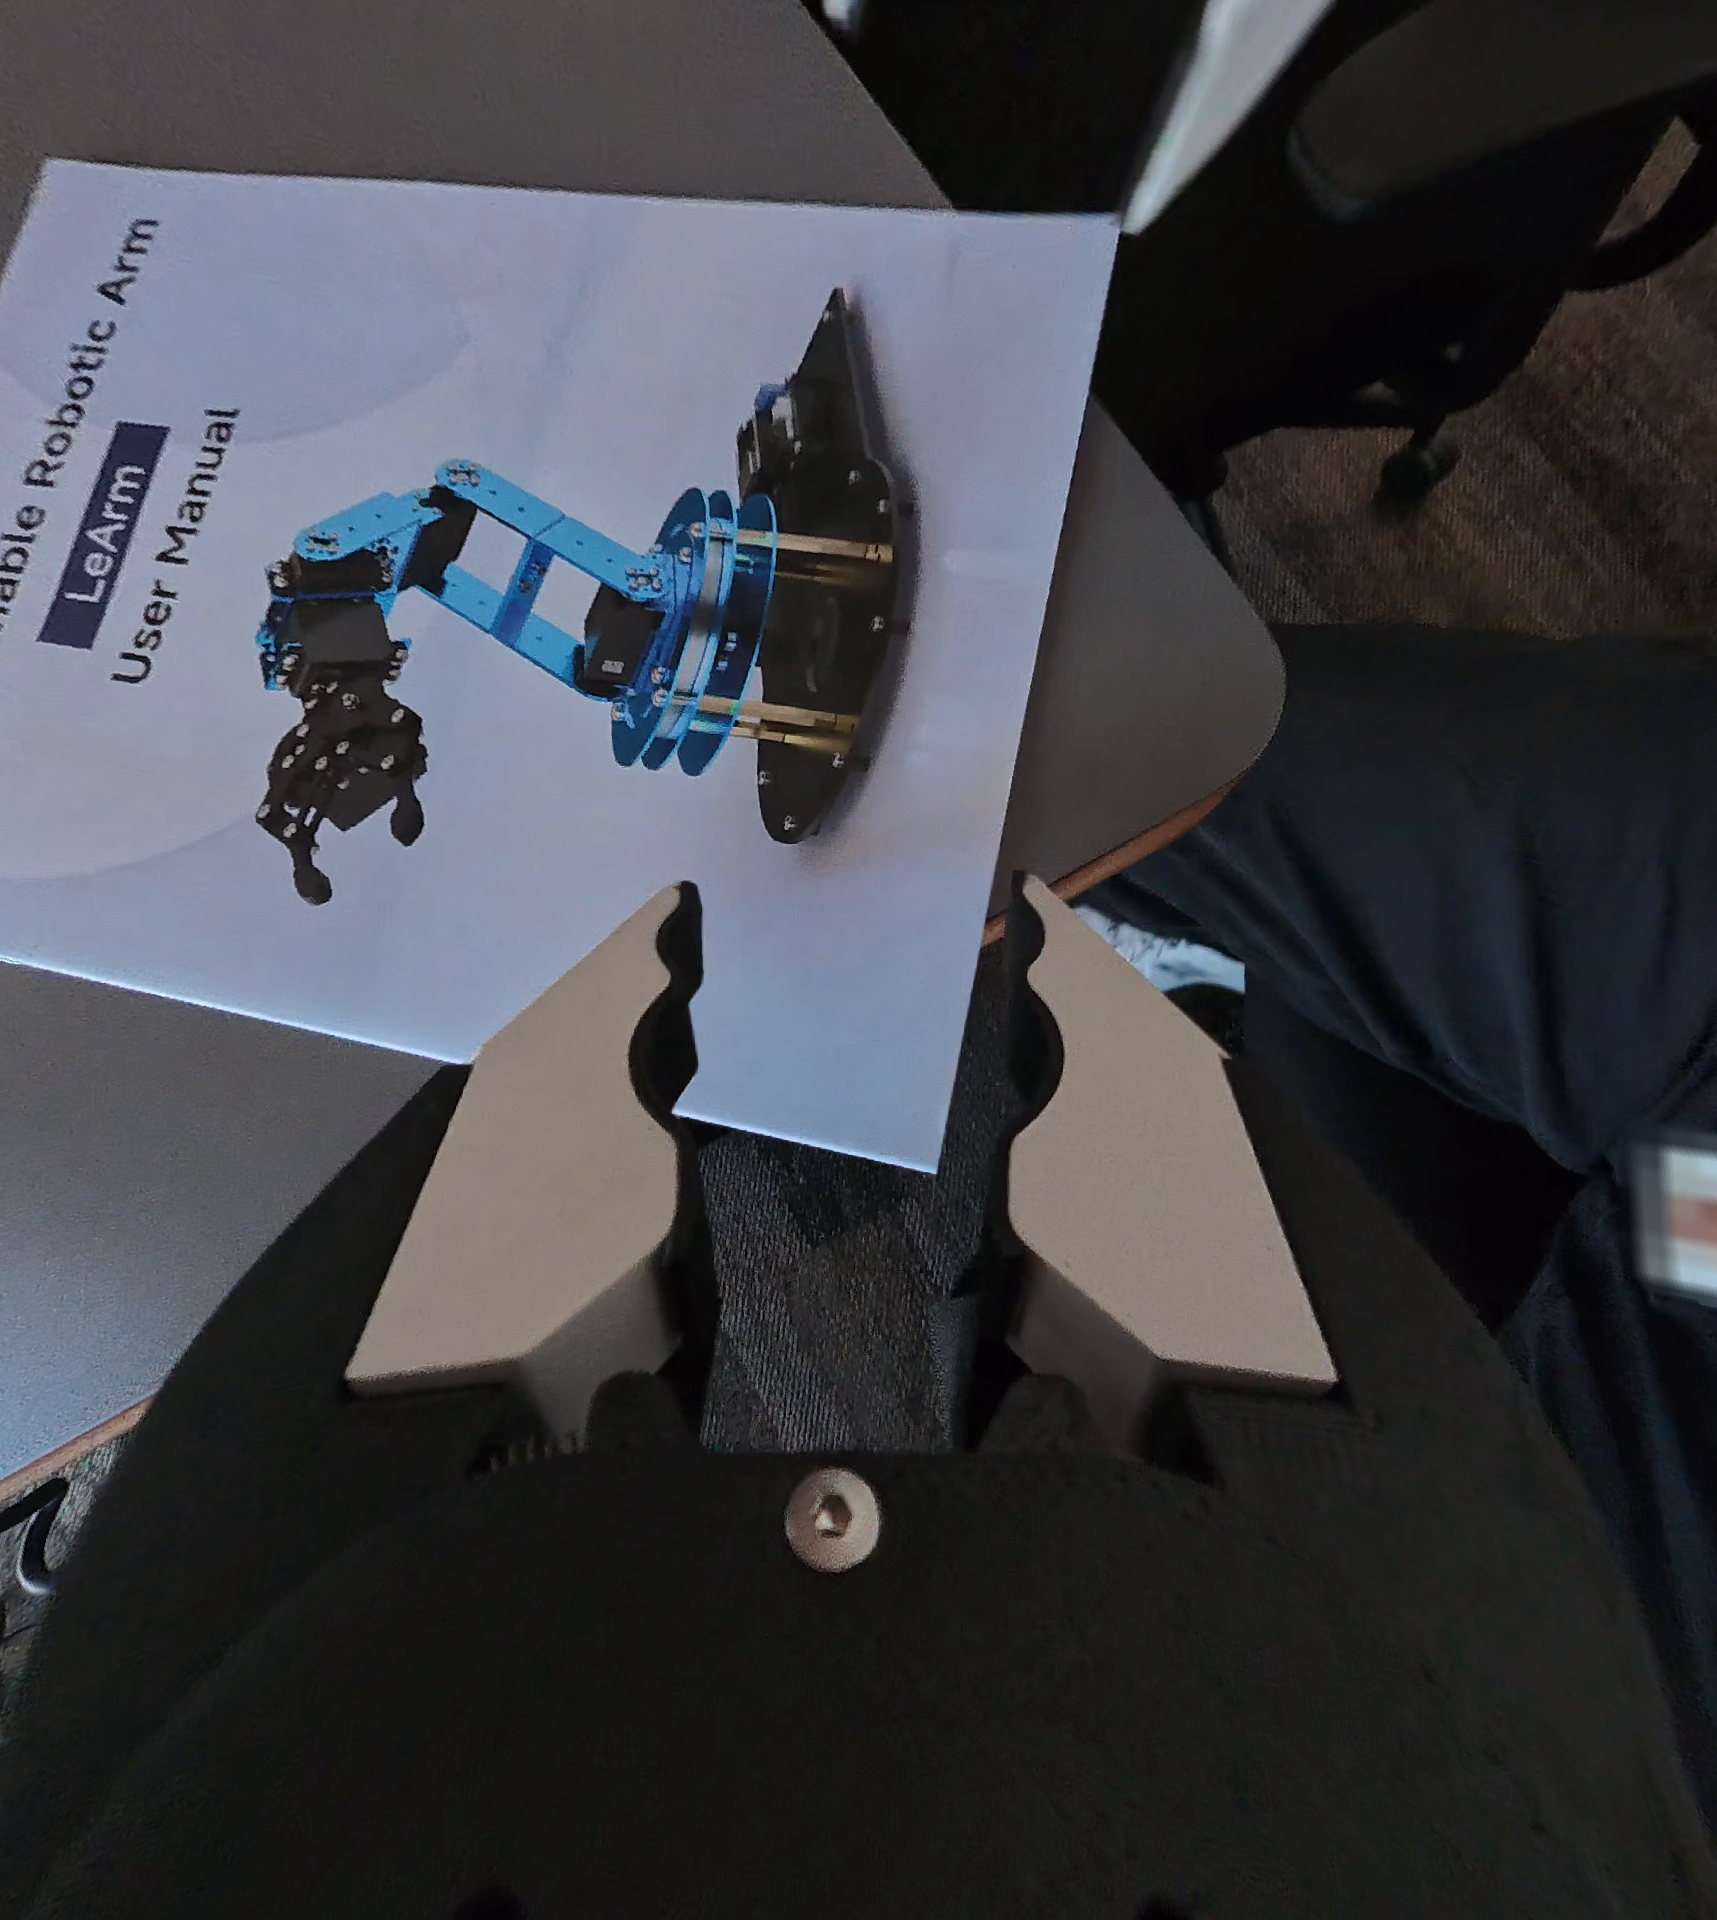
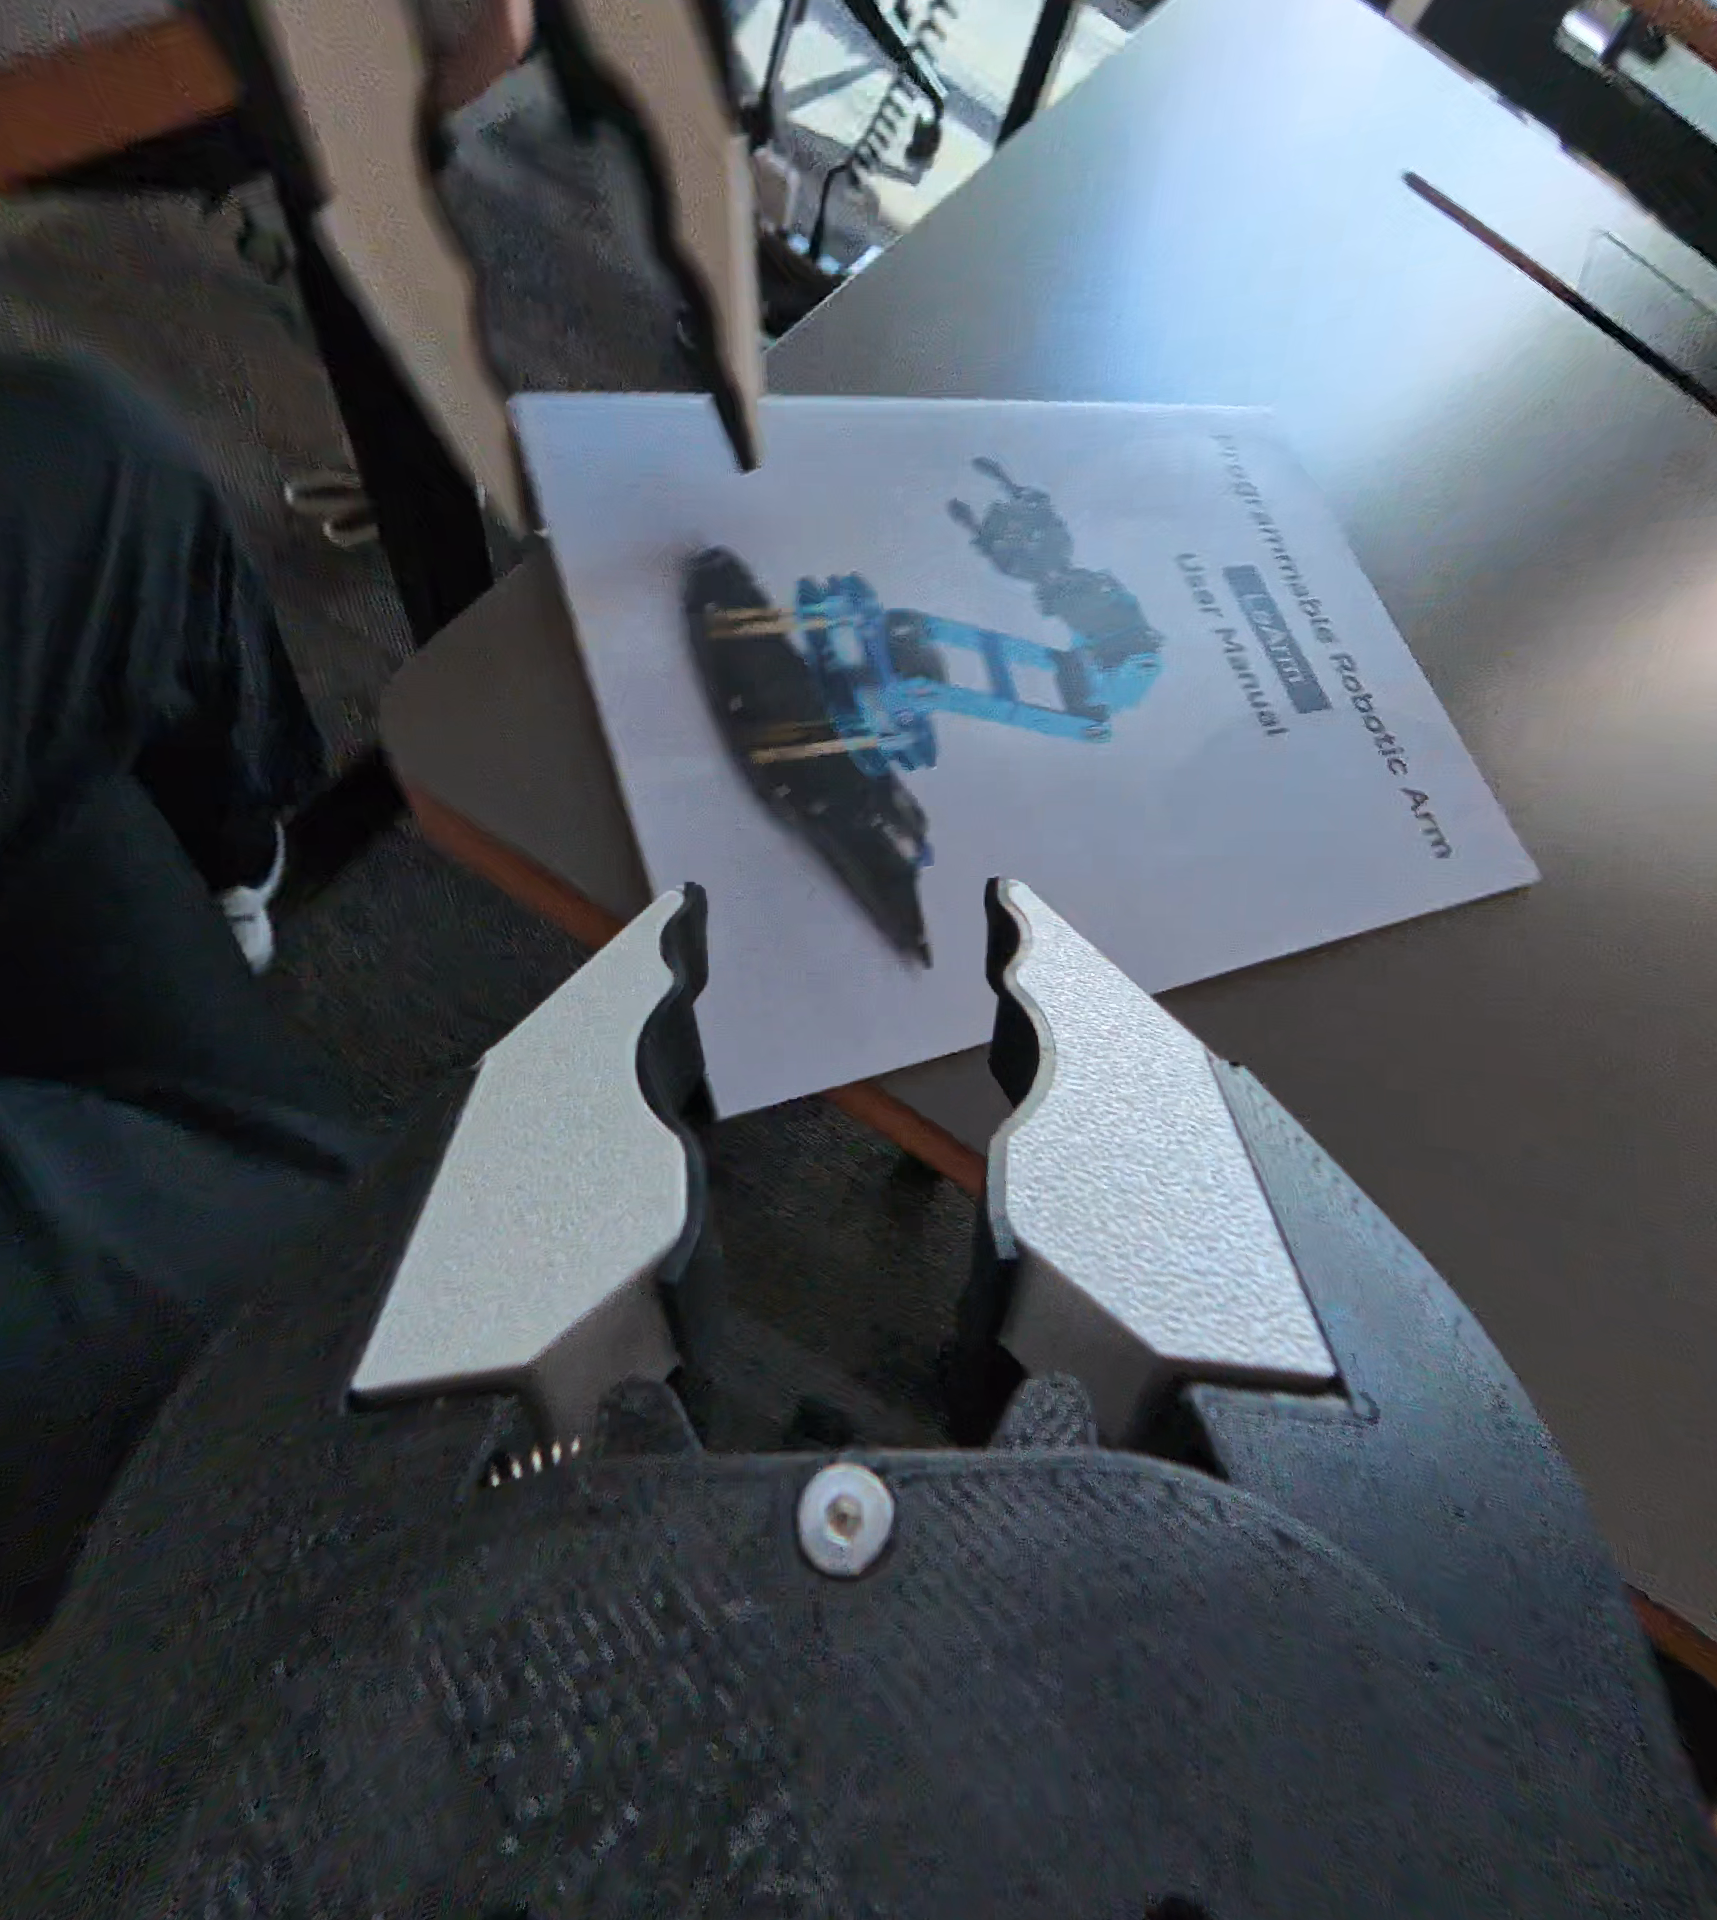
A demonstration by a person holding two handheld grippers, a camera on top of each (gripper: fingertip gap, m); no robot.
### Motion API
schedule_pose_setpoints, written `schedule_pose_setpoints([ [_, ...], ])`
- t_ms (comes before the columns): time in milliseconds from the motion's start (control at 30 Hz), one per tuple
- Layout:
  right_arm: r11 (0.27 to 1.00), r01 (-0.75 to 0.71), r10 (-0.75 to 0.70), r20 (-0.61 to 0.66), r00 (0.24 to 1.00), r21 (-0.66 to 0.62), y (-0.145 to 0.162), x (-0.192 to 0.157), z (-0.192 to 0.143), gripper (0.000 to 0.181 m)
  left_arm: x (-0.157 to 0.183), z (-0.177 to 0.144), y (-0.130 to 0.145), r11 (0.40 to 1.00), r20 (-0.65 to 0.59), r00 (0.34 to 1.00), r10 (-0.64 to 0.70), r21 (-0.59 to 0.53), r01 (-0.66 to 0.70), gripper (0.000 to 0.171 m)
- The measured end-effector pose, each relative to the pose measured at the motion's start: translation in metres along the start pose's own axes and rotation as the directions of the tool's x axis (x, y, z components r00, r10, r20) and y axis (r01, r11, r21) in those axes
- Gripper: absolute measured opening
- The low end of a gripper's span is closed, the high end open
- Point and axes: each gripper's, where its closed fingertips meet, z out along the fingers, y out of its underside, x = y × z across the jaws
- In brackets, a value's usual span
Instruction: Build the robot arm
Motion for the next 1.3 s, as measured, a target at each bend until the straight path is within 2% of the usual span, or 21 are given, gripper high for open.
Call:
schedule_pose_setpoints([
  [133, 0.980, 0.189, -0.187, 0.026, 0.982, -0.066, 0.022, -0.033, 0.002, 0.049, 0.005, 0.005, 0.004, 0.997, -0.061, 0.998, -0.025, -0.072, 0.020, 0.051],
  [233, 0.956, 0.262, -0.257, 0.050, 0.965, -0.132, 0.031, -0.028, 0.006, 0.045, 0.003, 0.004, 0.004, 0.995, -0.076, 0.997, -0.023, -0.099, 0.015, 0.048],
  [367, 0.951, 0.266, -0.244, 0.143, 0.959, -0.158, 0.031, -0.027, 0.006, 0.034, 0.003, 0.004, 0.004, 0.994, -0.108, 0.994, -0.033, -0.109, 0.021, 0.047],
  [567, 0.940, 0.284, -0.254, 0.170, 0.952, -0.186, 0.029, -0.020, -0.002, 0.028, 0.002, 0.002, 0.004, 0.993, -0.150, 0.988, -0.044, -0.114, 0.027, 0.046],
  [667, 0.950, 0.257, -0.226, 0.177, 0.958, -0.177, 0.027, -0.018, -0.004, 0.027, -0.003, 0.002, 0.005, 0.993, -0.139, 0.990, -0.026, -0.116, 0.010, 0.025],
  [700, 0.956, 0.240, -0.208, 0.189, 0.960, -0.170, 0.027, -0.020, -0.004, 0.027, -0.003, 0.003, 0.005, 0.994, -0.145, 0.989, -0.030, -0.111, 0.013, 0.024],
  [800, 0.966, 0.213, -0.172, 0.245, 0.954, -0.150, 0.027, -0.034, -0.002, 0.030, 0.000, 0.002, 0.002, 0.994, -0.196, 0.978, -0.073, -0.096, 0.055, 0.033],
  [867, 0.954, 0.248, -0.209, 0.220, 0.953, -0.169, 0.034, -0.033, 0.001, 0.030, 0.002, 0.002, 0.001, 0.992, -0.206, 0.974, -0.094, -0.097, 0.075, 0.044],
  [1000, 0.958, 0.232, -0.191, 0.229, 0.954, -0.170, 0.039, -0.034, 0.003, 0.023, 0.011, 0.008, -0.004, 0.996, -0.146, 0.989, -0.011, -0.086, -0.002, 0.061],
  [1067, 0.961, 0.220, -0.175, 0.245, 0.954, -0.167, 0.040, -0.035, 0.004, 0.020, 0.014, 0.010, -0.004, 0.994, -0.121, 0.992, 0.043, -0.090, -0.054, 0.054],
  [1167, 0.965, 0.212, -0.166, 0.265, 0.950, -0.155, 0.038, -0.035, 0.003, 0.012, 0.012, 0.009, -0.003, 0.995, -0.123, 0.992, 0.019, -0.095, -0.031, 0.042],
  [1200, 0.967, 0.204, -0.155, 0.282, 0.947, -0.153, 0.038, -0.036, 0.002, 0.007, 0.011, 0.009, -0.003, 0.996, -0.132, 0.991, 0.011, -0.086, -0.023, 0.042],
  [1300, 0.967, 0.197, -0.142, 0.300, 0.943, -0.163, 0.038, -0.036, 0.002, 0.005, 0.011, 0.007, -0.004, 0.997, -0.178, 0.983, -0.040, -0.073, 0.027, 0.042],
])
